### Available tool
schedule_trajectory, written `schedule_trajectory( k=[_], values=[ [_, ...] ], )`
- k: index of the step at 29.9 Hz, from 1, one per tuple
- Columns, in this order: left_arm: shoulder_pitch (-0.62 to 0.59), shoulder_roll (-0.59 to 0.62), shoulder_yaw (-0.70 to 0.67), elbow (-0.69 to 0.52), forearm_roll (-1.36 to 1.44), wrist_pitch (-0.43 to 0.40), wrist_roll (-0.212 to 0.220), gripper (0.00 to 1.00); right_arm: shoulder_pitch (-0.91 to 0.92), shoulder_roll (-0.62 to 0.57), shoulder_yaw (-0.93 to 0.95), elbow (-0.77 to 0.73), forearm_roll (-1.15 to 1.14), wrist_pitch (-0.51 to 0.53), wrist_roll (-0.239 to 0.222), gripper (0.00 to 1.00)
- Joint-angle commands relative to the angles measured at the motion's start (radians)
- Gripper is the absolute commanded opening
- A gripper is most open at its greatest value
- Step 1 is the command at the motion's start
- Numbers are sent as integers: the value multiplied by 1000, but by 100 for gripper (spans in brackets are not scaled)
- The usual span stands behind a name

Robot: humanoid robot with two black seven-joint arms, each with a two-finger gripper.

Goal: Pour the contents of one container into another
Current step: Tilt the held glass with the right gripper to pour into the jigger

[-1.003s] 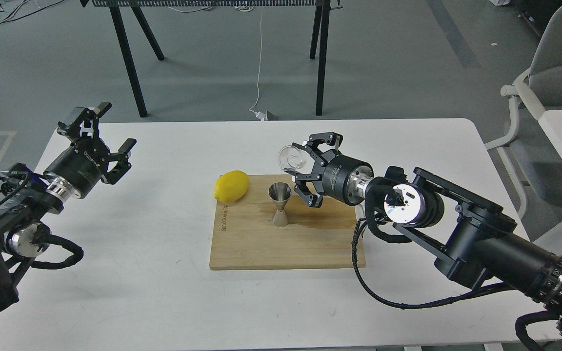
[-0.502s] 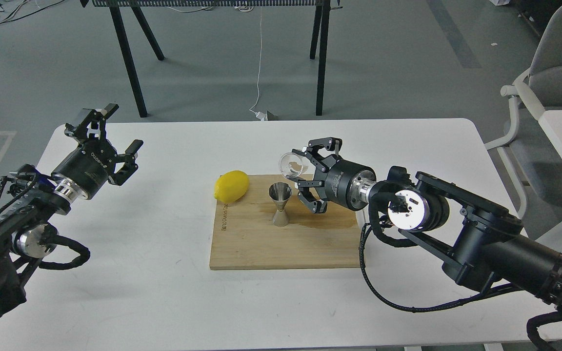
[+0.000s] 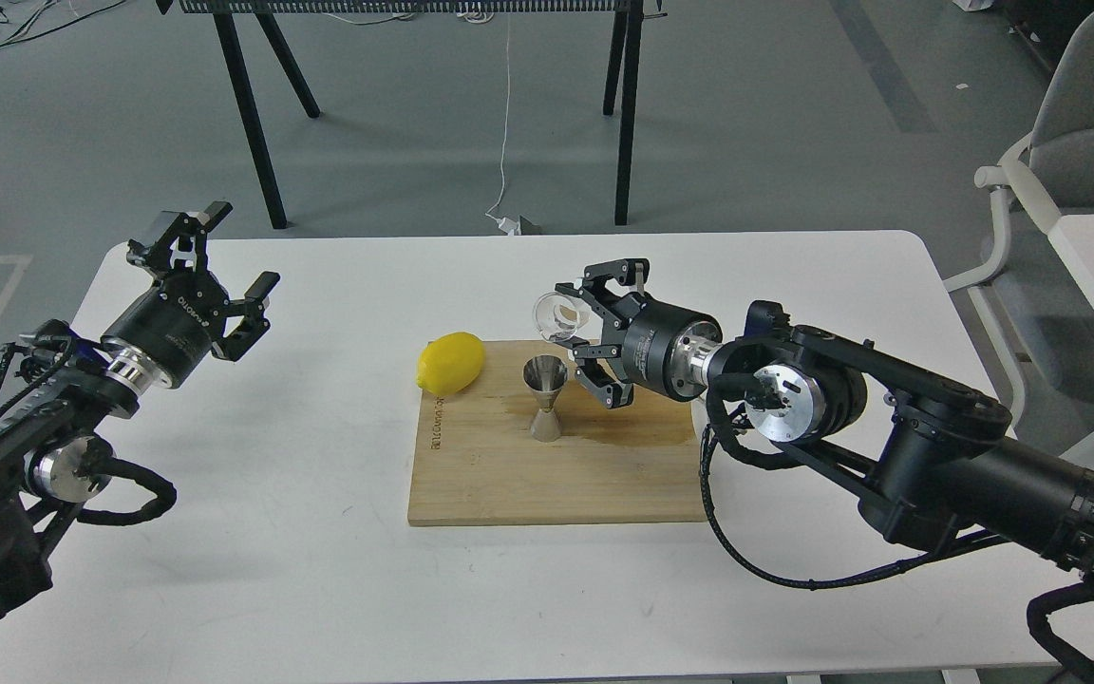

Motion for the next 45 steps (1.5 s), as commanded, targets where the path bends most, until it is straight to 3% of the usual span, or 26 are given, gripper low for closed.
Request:
schedule_trajectory(
  k=[1,45],
  values=[
    [1,0,0,0,0,0,0,99,13,0,-30,1,-10,0,0,40],
    [1,-2,-2,0,0,0,0,99,161,-34,-199,2,-149,9,-13,40]
  ],
)
